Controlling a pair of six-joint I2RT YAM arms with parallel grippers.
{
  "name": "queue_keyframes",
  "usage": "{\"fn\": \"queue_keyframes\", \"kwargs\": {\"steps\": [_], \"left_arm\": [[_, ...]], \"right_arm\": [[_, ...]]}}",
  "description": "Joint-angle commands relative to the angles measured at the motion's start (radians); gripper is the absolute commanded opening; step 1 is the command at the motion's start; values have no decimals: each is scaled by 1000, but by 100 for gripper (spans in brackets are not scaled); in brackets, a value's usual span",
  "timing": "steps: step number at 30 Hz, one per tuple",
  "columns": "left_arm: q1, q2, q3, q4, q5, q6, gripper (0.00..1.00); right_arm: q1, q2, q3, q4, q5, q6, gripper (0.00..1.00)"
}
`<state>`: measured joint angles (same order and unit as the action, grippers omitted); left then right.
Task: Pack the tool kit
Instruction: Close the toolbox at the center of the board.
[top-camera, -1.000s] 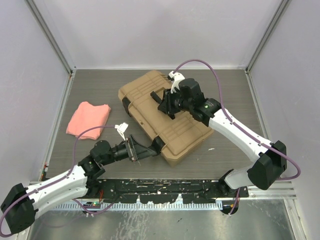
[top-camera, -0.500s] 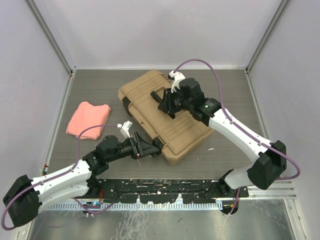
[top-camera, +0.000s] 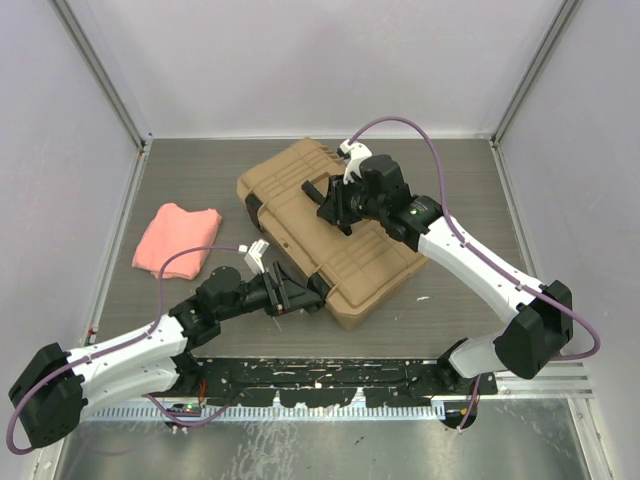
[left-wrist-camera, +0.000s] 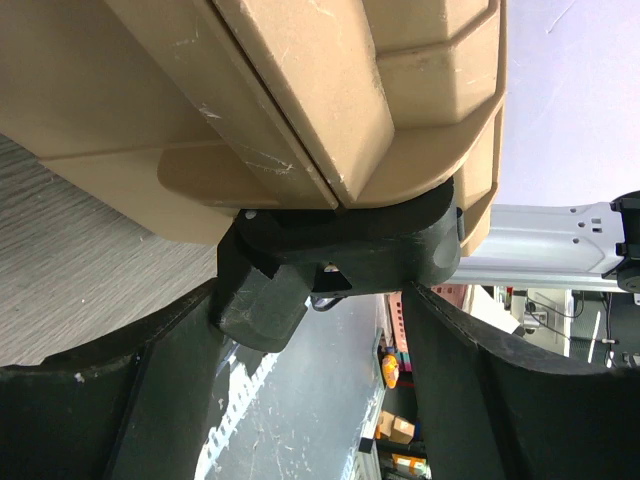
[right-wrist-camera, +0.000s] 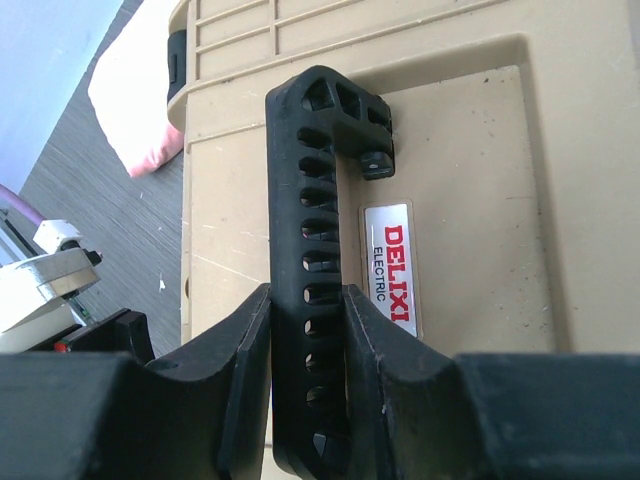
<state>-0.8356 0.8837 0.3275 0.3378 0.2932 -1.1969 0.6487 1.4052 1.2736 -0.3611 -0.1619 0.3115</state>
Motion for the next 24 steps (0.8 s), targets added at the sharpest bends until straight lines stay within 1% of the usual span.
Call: {"fn": "queue_keyframes", "kwargs": {"steps": [1,9,15,24], "left_arm": [[8,1,88,218,-68,-9,71],[7,-28,59,233,-88,-33,69],[7,-68,58,200,-104,-32,69],[7,-43,67,198,-100,-42,68]], "right_arm": [[16,17,-29,27,-10,97,13],[17,17,-40,27,-16,98,13],[17,20,-39,27,-19,99,13],[18,18,-42,27,-20,100,13]]}}
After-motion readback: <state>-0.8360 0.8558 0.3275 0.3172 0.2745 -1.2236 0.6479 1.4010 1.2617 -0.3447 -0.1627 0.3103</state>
